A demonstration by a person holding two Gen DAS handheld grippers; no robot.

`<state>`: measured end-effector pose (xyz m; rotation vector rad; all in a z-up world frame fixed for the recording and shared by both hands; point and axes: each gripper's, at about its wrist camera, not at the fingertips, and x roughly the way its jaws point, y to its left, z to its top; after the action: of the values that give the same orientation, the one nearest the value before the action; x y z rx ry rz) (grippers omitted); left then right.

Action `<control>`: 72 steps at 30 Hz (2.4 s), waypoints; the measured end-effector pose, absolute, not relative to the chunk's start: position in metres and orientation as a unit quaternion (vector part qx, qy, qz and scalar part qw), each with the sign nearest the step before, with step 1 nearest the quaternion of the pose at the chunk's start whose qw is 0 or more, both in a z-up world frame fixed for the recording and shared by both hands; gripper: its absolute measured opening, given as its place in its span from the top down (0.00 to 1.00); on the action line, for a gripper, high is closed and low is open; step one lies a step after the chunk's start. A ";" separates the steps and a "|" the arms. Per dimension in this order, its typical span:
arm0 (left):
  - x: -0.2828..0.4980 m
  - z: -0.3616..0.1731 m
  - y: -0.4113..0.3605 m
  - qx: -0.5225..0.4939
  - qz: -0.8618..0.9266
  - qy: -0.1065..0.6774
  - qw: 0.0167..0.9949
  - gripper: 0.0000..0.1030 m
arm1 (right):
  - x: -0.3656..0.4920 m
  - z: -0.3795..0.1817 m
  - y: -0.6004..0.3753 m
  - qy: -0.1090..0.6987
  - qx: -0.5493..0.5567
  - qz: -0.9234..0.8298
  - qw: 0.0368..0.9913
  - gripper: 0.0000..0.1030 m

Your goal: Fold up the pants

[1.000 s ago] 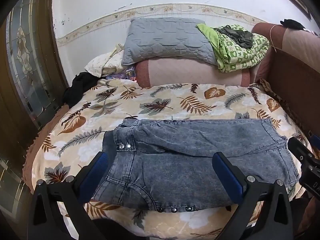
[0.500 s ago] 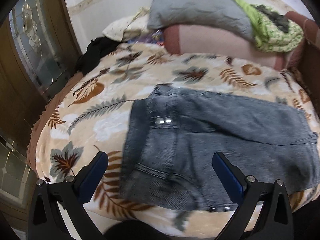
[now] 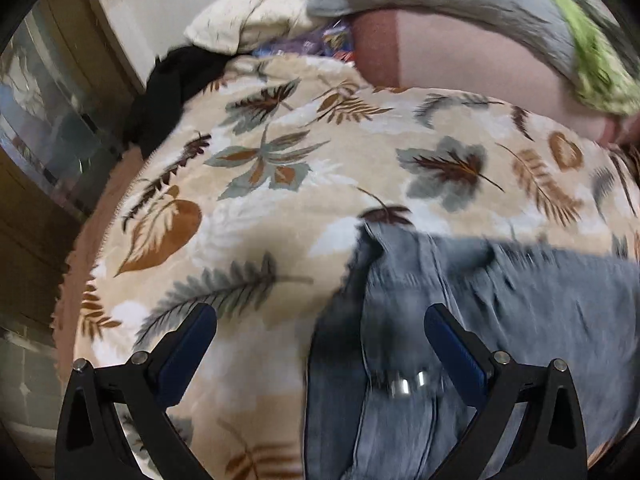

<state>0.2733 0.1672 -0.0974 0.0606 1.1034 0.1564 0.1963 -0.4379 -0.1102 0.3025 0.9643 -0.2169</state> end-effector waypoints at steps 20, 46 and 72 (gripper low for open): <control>0.373 -0.195 0.134 -0.089 -0.026 0.632 0.769 0.83 | 0.266 -0.147 -0.515 0.488 0.230 -0.085 0.838 0.35; 0.281 -0.054 0.153 -0.091 -0.097 0.464 0.876 0.98 | 0.204 -0.033 -0.455 0.349 0.126 -0.085 0.925 0.83; 0.052 -0.069 0.189 -0.042 -0.062 0.471 0.879 0.96 | 0.026 -0.109 -0.497 0.456 0.216 -0.029 0.863 0.44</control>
<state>0.0519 0.1887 -0.0690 -0.0873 0.9830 -0.1292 0.0256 -0.4973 -0.1086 0.4525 0.9552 -0.0603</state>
